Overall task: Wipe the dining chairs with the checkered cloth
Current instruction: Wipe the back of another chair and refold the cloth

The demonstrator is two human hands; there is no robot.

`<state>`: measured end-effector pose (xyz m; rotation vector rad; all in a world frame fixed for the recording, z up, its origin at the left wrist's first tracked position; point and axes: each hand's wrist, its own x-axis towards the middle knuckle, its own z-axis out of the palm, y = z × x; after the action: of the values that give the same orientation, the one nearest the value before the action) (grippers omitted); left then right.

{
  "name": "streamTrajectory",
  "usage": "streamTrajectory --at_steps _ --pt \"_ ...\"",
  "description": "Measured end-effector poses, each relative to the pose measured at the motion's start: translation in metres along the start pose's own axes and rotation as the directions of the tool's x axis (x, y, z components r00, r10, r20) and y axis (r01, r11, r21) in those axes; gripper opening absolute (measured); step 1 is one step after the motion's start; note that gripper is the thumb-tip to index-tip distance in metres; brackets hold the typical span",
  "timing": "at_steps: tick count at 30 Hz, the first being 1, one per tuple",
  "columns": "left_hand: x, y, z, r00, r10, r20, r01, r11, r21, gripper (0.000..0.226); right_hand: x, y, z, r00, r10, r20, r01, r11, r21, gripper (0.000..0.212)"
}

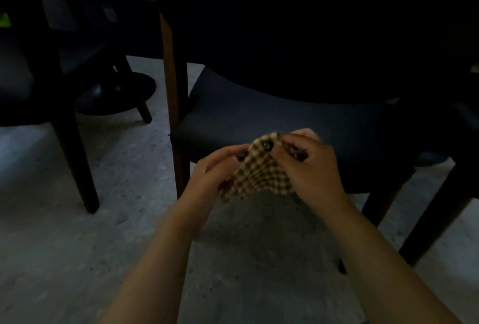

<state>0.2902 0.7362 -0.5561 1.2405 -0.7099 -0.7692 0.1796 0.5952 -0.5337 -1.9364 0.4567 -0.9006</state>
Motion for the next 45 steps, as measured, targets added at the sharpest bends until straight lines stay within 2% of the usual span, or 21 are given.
streamTrajectory --at_steps 3,6,8,11,12,13,14,16,17,19,21,24,26,28,29,32,34,37,41,43,45 --pt "-0.001 0.001 0.007 0.997 0.075 0.005 -0.075 0.984 0.164 0.008 -0.002 -0.002 -0.010 0.994 0.013 0.104 -0.018 0.999 0.049 0.017" --pt "0.003 0.000 0.013 0.987 0.119 -0.110 -0.100 0.982 0.161 0.009 -0.003 -0.002 -0.011 0.994 0.083 0.070 -0.091 0.989 0.120 0.019" --pt "0.005 -0.001 0.015 0.973 0.122 -0.195 -0.102 0.989 0.111 0.010 -0.006 -0.001 -0.003 0.980 0.182 0.080 -0.195 0.957 0.217 0.010" --pt "0.006 -0.003 0.015 0.938 0.125 -0.323 -0.081 0.986 0.146 0.021 -0.014 -0.001 0.014 0.880 0.380 0.284 -0.464 0.813 0.352 0.021" --pt "0.008 -0.005 0.013 0.915 0.117 -0.386 -0.053 0.984 0.172 0.020 -0.017 -0.001 0.019 0.862 0.411 0.297 -0.497 0.799 0.337 0.022" --pt "0.010 -0.007 0.008 0.881 0.097 -0.464 -0.014 0.984 0.180 0.015 -0.018 -0.003 0.024 0.862 0.441 0.251 -0.504 0.798 0.329 0.020" --pt "0.013 -0.010 0.002 0.835 0.046 -0.548 0.031 0.991 0.131 0.011 -0.017 -0.002 0.027 0.877 0.460 0.141 -0.478 0.806 0.347 0.018" --pt "0.017 -0.013 -0.011 0.744 -0.171 -0.646 0.065 0.981 -0.185 0.016 -0.010 -0.003 0.033 0.866 0.474 -0.157 -0.385 0.834 0.396 0.014" --pt "0.019 -0.013 -0.018 0.702 -0.285 -0.653 0.059 0.937 -0.345 0.019 -0.003 -0.006 0.039 0.861 0.420 -0.286 -0.312 0.881 0.356 0.014" --pt "0.018 -0.013 -0.027 0.633 -0.442 -0.636 0.064 0.848 -0.526 0.024 0.014 -0.018 0.062 0.918 0.127 -0.375 -0.100 0.991 0.089 0.022" --pt "0.016 -0.012 -0.028 0.612 -0.533 -0.585 0.073 0.774 -0.629 0.034 0.036 -0.027 0.093 0.937 -0.183 -0.296 0.147 0.979 -0.142 0.037" --pt "0.017 -0.009 -0.024 0.607 -0.566 -0.558 0.114 0.757 -0.643 0.041 0.066 -0.029 0.132 0.937 -0.345 -0.056 0.307 0.889 -0.341 0.039" --pt "0.017 -0.010 -0.025 0.612 -0.547 -0.571 0.149 0.789 -0.596 0.035 0.077 -0.016 0.147 0.907 -0.332 0.258 0.420 0.741 -0.525 0.037" --pt "0.017 -0.012 -0.029 0.618 -0.538 -0.574 0.191 0.810 -0.554 0.029 0.078 -0.002 0.158 0.820 -0.155 0.551 0.549 0.485 -0.681 0.047" --pt "0.018 -0.014 -0.031 0.616 -0.541 -0.572 0.213 0.814 -0.541 0.025 0.079 0.002 0.162 0.778 -0.090 0.622 0.605 0.379 -0.701 0.050" --pt "0.020 -0.018 -0.031 0.603 -0.566 -0.562 0.260 0.806 -0.532 0.018 0.079 0.005 0.159 0.717 -0.072 0.693 0.687 0.242 -0.685 0.052" --pt "0.021 -0.021 -0.027 0.613 -0.578 -0.539 0.284 0.798 -0.532 0.027 0.080 0.006 0.147 0.688 -0.086 0.721 0.721 0.195 -0.665 0.053" --pt "0.024 -0.027 -0.023 0.597 -0.590 -0.544 0.315 0.796 -0.517 0.045 0.072 0.008 0.123 0.662 -0.109 0.741 0.745 0.198 -0.637 0.055" --pt "0.025 -0.034 -0.015 0.633 -0.591 -0.501 0.381 0.800 -0.463 0.024 0.052 0.017 0.080 0.670 -0.145 0.728 0.738 0.238 -0.632 0.059" --pt "0.024 -0.040 -0.007 0.664 -0.595 -0.453 0.398 0.794 -0.460 0.029 0.041 0.026 0.057 0.685 -0.129 0.717 0.723 0.235 -0.649 0.058" --pt "0.026 -0.045 0.001 0.695 -0.613 -0.376 0.416 0.769 -0.485 0.023 0.032 0.035 0.036 0.695 -0.115 0.710 0.714 0.222 -0.664 0.056"
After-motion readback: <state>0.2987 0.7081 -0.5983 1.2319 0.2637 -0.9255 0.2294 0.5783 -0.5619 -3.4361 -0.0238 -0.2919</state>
